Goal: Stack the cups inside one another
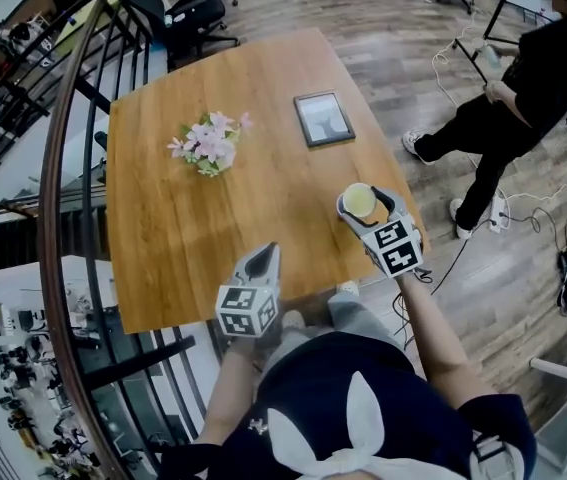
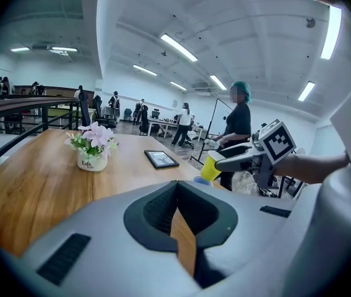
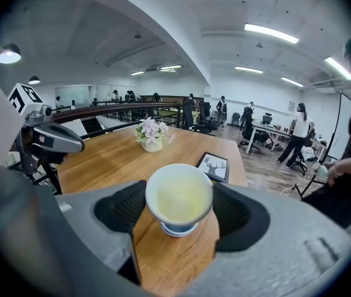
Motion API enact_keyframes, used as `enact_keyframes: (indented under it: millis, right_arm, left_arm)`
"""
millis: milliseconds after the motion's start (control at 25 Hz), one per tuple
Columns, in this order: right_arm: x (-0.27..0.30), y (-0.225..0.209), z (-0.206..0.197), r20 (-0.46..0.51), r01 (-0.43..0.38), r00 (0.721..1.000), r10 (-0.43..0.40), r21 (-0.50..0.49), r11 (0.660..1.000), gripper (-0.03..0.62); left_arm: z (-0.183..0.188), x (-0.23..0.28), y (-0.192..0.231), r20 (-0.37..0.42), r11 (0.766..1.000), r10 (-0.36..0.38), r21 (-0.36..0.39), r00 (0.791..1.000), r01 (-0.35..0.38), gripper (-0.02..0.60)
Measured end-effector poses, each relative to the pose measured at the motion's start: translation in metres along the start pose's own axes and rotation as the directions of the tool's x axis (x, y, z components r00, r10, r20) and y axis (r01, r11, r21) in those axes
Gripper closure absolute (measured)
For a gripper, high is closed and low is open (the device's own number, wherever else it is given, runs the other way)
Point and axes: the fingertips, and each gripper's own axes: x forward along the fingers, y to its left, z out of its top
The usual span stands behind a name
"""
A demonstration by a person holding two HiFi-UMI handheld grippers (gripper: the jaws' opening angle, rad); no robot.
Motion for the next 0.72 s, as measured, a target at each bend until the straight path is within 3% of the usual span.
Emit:
enact_keyframes:
  millis: [720]
  right_arm:
    - [0.036,0.003,-0.034,-0.106,-0.067,0.992,0.069,0.015,0.998,0.255]
  left_arm:
    - [-0.008,-0.005,0.006,-0.017,0.999,0.032,-0.012,0.999,-0.033,0.565]
